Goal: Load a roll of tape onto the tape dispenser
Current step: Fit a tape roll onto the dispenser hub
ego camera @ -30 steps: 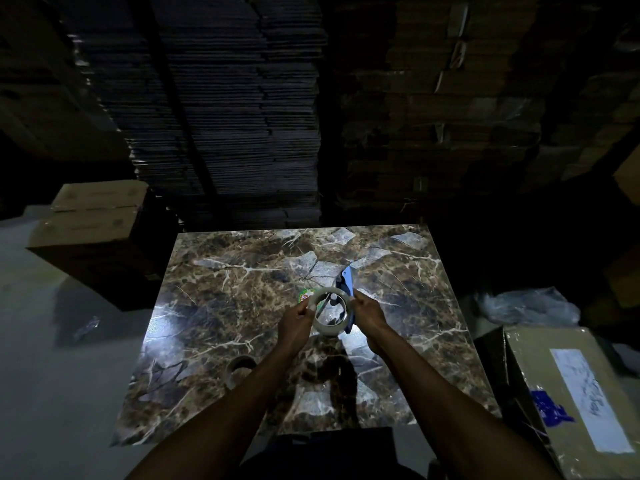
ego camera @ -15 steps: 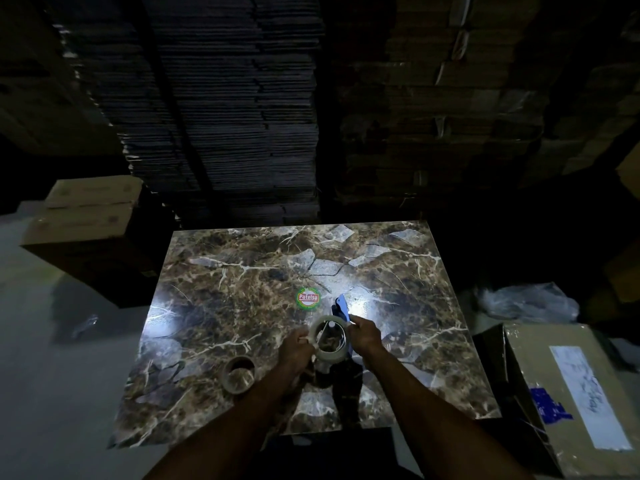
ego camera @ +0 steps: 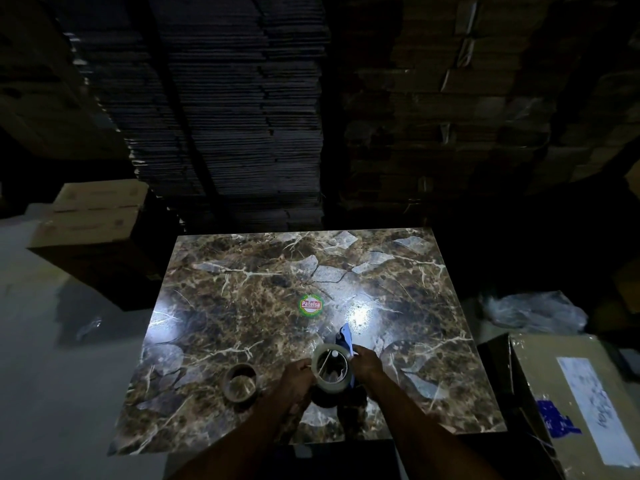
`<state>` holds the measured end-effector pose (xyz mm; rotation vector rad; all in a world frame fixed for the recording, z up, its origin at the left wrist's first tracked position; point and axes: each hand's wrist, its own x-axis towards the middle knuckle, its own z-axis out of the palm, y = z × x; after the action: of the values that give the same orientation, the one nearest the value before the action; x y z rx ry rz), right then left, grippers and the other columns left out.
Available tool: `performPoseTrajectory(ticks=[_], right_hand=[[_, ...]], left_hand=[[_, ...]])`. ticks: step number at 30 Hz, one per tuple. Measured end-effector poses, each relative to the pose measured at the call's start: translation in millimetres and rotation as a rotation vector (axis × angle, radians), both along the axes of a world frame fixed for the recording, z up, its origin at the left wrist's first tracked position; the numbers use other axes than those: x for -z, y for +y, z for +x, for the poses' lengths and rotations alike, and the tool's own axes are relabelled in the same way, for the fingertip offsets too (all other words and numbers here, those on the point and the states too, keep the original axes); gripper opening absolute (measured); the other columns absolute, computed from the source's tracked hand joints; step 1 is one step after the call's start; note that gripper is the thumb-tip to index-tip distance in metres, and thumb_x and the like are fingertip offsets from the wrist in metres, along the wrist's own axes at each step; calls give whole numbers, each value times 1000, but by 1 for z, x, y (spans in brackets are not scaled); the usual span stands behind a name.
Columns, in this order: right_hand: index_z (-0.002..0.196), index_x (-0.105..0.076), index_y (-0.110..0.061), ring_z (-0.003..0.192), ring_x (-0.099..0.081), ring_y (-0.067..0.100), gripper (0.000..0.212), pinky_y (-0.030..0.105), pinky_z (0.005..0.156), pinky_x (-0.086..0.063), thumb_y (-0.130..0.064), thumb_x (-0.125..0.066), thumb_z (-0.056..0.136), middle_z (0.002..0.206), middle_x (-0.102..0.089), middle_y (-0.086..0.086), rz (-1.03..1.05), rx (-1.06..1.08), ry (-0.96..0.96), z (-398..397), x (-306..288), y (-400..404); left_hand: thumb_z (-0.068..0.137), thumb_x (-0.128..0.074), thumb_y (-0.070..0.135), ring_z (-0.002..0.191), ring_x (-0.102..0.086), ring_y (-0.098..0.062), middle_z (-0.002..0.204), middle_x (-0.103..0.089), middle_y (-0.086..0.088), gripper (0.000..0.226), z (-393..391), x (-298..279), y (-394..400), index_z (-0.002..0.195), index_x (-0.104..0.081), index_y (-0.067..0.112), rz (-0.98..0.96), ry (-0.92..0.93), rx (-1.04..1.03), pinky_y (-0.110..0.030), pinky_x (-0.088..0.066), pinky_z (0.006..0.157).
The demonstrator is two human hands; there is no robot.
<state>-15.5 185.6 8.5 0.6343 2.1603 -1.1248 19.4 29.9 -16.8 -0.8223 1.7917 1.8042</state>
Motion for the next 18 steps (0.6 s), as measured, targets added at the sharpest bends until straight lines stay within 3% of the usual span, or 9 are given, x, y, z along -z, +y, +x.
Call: performPoseTrajectory(ticks=[2,4,7,10,12,14,16,18], right_hand=[[133,-62,-14,120,-61,30,41,31,92,-48,-8,-54,94,133,-65,14,3,-16,-6,2,6,0],[132,-63,-14,117,-63,31,42,33,91,-49,-6,-53,92,130,-67,15,-12,-7,-4,4,10,-1],[131,-63,-12,108,-65,34,46,35,84,-53,-1,-48,89,123,-68,19,-66,48,-20,5,19,-2],[133,-60,-9,102,-65,36,48,41,80,-52,0,-47,87,119,-68,22,-105,43,-39,5,29,-2],[134,-59,-8,103,-64,36,46,44,85,-53,-2,-48,89,122,-66,21,-117,49,-26,7,28,-3],[137,-55,-6,101,-61,32,45,39,82,-51,0,-47,93,129,-62,22,-153,82,-32,8,26,-4],[139,-53,-7,99,-60,30,47,37,79,-53,2,-50,92,127,-62,21,-177,95,-48,8,28,-3],[138,-53,-8,102,-63,32,49,44,87,-57,0,-55,89,120,-65,17,-181,76,-63,7,38,-2]], left_hand=[[88,-58,-19,64,-69,-19,58,-74,4,42,5,3,-1,66,-79,9,-25,-2,53,-15,-52,52],[91,-55,-17,56,-68,-7,53,-71,8,25,8,-5,-3,88,-73,-1,-30,-13,80,-12,-49,50],[95,-53,-11,43,-61,7,57,-71,5,26,9,-11,-4,81,-69,4,-20,-52,74,-8,-47,46],[87,-64,-9,51,-66,-4,54,-71,5,16,9,-8,-3,76,-75,-8,-5,-38,42,-15,-51,51],[84,-67,-8,60,-67,-22,63,-74,-8,22,9,-4,-4,67,-78,1,37,-31,-15,-25,-55,57],[81,-71,3,70,-66,-27,74,-73,-19,13,11,-2,-7,72,-79,3,47,-25,-5,-30,-52,65],[78,-75,11,72,-67,-28,78,-73,-20,17,10,-10,-9,86,-78,-3,37,-38,5,-28,-51,65],[91,-63,-3,62,-72,-16,69,-77,-6,11,9,-11,-10,93,-73,-4,58,-35,15,-23,-56,58]])
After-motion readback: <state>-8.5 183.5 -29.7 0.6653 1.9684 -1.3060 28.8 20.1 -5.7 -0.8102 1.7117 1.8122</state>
